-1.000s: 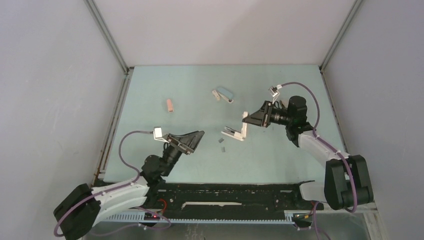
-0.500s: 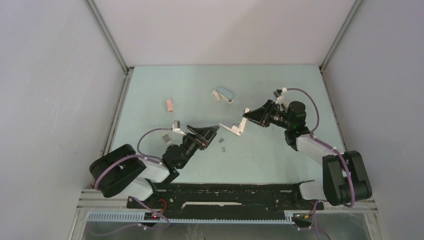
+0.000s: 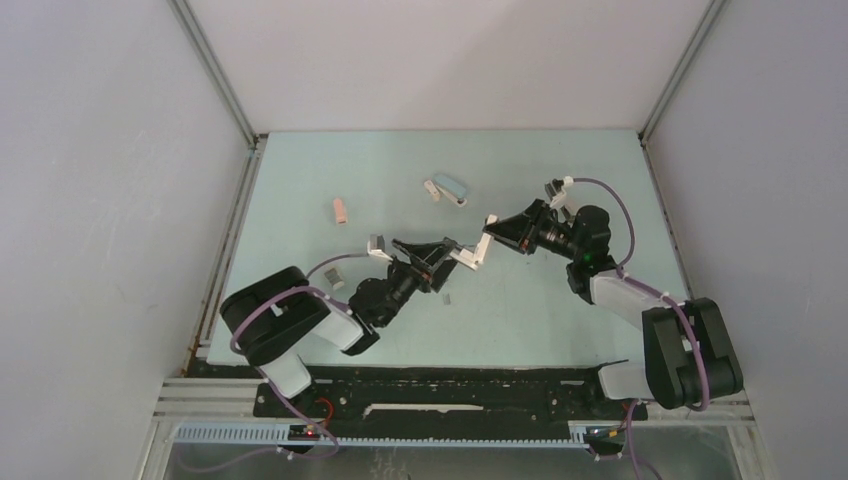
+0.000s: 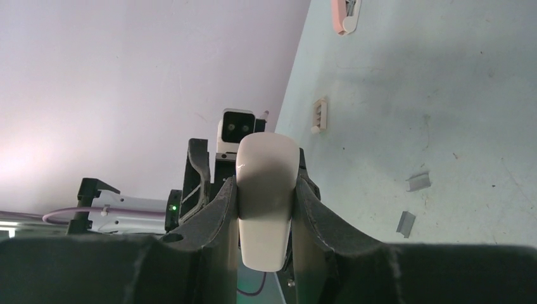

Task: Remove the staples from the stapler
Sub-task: Unload the staple at the center of the board.

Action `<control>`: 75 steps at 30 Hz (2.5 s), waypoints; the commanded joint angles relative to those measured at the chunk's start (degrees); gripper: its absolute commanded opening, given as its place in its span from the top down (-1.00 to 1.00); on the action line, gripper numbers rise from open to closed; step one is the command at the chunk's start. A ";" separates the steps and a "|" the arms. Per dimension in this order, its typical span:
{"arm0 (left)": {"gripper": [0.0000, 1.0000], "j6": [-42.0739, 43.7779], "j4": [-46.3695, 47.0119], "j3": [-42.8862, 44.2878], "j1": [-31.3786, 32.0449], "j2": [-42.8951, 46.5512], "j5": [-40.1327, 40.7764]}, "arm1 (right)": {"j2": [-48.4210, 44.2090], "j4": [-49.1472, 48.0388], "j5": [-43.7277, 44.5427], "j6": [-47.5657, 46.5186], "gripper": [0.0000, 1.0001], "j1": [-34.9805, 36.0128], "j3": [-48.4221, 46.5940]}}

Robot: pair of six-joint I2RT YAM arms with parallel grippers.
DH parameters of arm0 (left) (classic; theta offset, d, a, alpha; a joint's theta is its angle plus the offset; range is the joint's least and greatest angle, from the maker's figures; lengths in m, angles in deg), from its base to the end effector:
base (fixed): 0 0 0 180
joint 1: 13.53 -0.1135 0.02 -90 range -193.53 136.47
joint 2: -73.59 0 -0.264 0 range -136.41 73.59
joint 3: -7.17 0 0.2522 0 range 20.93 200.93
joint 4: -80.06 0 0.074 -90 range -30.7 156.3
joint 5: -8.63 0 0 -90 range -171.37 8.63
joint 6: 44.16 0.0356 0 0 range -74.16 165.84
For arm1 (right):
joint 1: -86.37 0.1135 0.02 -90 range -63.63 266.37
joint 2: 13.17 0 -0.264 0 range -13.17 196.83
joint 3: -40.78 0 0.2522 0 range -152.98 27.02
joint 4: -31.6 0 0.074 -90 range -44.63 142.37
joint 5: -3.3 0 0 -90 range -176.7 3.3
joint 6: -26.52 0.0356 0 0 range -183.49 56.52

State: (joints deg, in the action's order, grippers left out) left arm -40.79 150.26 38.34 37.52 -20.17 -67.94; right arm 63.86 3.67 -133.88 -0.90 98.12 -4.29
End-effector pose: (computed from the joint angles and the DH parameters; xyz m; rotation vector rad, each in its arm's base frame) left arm 0.1706 -0.1978 0.1674 -0.7377 1.5500 -1.7403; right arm 0.2616 0.0811 0.2304 0.1084 1.8983 1.6044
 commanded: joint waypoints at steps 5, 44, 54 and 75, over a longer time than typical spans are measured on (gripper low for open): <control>-0.54 -8.15 2.20 5.65 0.36 -5.64 3.78 | 1.22 -2.31 2.57 3.39 1.00 0.37 1.85; 0.98 -35.31 -22.13 5.75 -2.46 -6.86 0.26 | 16.89 13.53 18.19 6.70 1.00 -1.37 6.69; 0.99 -32.92 -14.07 6.80 -2.39 -10.97 -0.85 | 17.26 6.63 13.74 6.74 -0.03 -1.18 6.54; 1.00 -26.14 -9.58 5.41 -3.56 -8.61 -0.45 | 8.63 -0.33 -3.06 -1.85 -0.99 -10.45 5.72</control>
State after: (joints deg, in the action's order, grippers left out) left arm -69.16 136.54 43.89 34.94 -31.71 -69.56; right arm 75.99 5.88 -130.55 3.30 89.66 1.92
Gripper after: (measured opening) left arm 0.384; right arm 0.993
